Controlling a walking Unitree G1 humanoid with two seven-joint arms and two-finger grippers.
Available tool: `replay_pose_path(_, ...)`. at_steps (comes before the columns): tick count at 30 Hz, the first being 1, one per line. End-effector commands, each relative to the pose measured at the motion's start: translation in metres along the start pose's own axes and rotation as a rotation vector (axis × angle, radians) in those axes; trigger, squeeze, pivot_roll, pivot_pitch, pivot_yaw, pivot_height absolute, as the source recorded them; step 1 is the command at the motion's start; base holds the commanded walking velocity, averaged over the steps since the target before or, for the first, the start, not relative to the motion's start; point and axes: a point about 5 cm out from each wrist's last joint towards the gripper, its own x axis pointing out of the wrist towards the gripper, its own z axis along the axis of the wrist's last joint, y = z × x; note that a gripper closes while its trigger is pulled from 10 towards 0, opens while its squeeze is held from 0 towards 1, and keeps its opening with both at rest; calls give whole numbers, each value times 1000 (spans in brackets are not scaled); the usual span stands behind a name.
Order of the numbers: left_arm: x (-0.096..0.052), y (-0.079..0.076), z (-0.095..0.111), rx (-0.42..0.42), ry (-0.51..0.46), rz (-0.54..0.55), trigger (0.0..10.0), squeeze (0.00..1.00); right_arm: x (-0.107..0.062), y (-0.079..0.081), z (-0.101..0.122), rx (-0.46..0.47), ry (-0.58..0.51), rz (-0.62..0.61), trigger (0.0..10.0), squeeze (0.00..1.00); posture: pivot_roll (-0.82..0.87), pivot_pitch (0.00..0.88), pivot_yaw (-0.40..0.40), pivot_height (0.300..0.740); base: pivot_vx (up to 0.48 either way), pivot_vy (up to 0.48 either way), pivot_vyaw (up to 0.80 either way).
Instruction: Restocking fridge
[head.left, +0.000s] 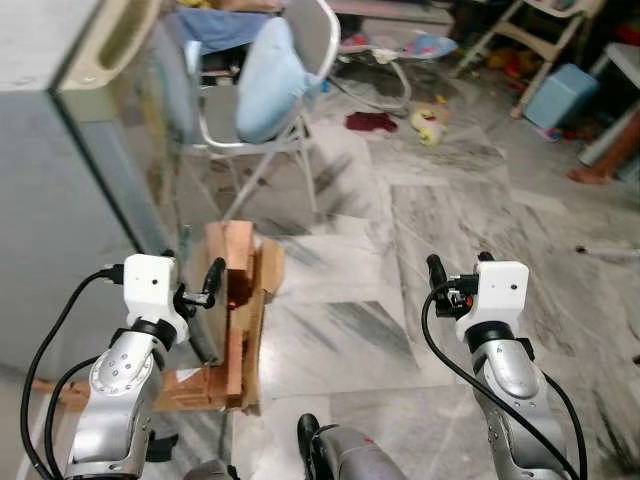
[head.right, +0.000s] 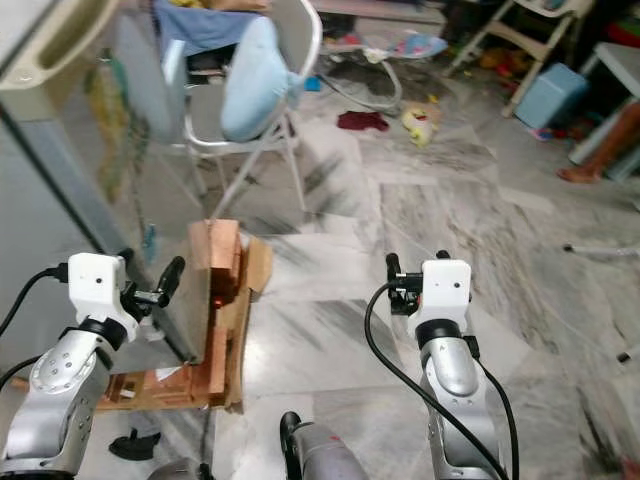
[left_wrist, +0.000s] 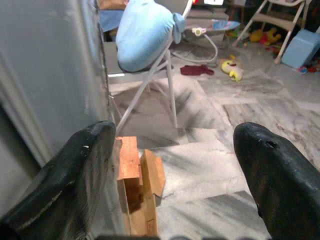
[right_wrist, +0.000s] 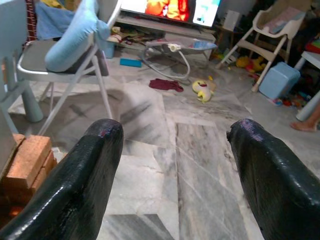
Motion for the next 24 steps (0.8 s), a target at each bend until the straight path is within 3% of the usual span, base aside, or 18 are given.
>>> replay_pose_path(1, -1, -1, 4, 9, -11, 10, 10000, 0, 1, -3, -1, -8, 14, -7, 10000, 0, -1, 89, -81, 740, 0, 0, -800)
replay_pose_path(10, 5, 16, 6, 36, -33, 135, 10000, 0, 1, -4, -1, -10, 11, -2, 10000, 0, -9, 91, -84, 740, 0, 0, -151)
replay_pose_path(24, -12, 17, -16, 47, 50, 101, 10000, 0, 1, -2, -3, -12, 22, 15, 10000, 0, -5, 91, -86, 740, 0, 0, 0)
